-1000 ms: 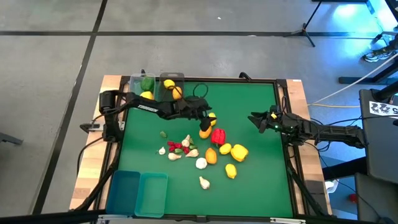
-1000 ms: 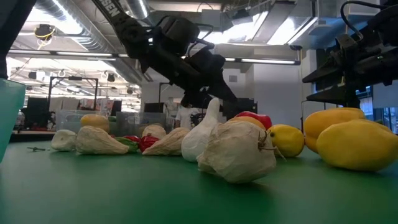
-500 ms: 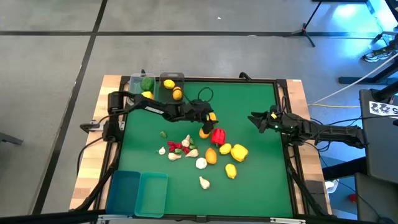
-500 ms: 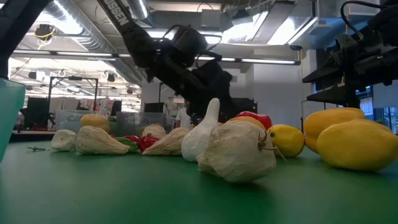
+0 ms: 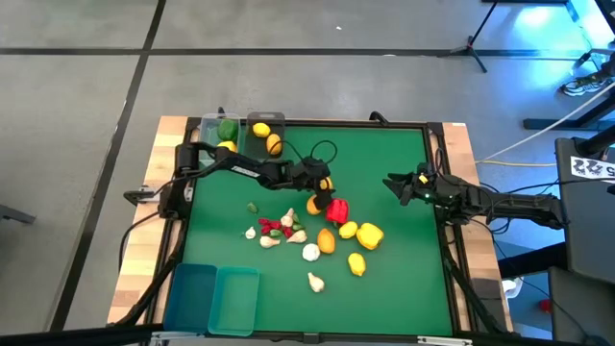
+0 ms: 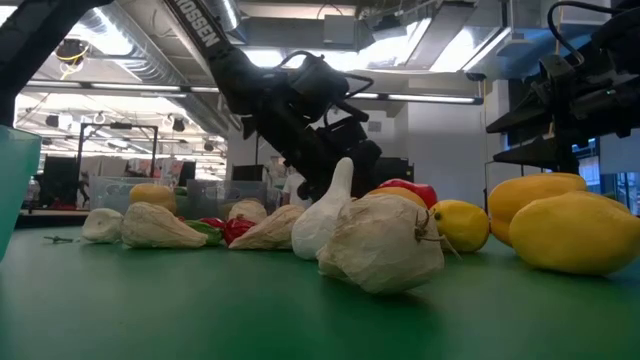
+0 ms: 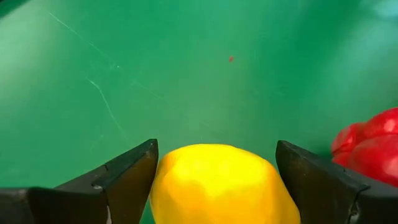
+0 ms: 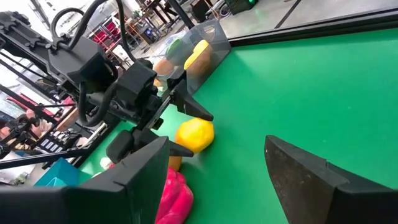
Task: Sort produce into baskets
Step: Put the lemon into the black bin
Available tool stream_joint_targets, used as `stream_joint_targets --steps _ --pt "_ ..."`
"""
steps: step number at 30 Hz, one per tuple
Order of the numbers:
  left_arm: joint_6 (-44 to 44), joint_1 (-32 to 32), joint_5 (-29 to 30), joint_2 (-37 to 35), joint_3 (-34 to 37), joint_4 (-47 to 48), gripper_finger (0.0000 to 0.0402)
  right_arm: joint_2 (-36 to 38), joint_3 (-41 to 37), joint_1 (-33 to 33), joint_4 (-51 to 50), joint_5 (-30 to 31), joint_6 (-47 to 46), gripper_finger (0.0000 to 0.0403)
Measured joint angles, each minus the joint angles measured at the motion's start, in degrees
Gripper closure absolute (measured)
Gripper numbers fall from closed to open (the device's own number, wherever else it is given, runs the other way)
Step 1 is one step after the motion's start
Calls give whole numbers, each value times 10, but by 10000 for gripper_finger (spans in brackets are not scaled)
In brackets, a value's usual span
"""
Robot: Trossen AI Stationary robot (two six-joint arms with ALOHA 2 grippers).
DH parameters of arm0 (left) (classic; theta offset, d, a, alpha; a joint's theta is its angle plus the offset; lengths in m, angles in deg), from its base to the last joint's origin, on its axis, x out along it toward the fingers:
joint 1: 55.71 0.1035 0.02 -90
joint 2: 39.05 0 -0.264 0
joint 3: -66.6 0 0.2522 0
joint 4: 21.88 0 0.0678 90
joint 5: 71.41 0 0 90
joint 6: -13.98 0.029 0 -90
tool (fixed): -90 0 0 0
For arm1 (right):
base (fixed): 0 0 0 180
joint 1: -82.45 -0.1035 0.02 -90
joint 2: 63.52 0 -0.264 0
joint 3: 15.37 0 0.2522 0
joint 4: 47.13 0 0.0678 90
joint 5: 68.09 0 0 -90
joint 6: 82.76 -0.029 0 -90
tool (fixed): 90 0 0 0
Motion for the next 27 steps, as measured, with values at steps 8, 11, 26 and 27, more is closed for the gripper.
stream_joint_targets --steps 8,11,26,27 --pt "-20 0 6 0 0 5 94 0 0 0 0 0 0 142" --pt "-45 0 8 0 0 5 116 0 0 0 0 0 0 142" --pt "-75 3 47 -45 6 32 135 0 0 0 0 0 0 142" --pt "-75 4 51 -58 6 31 135 -1 0 0 0 0 1 142"
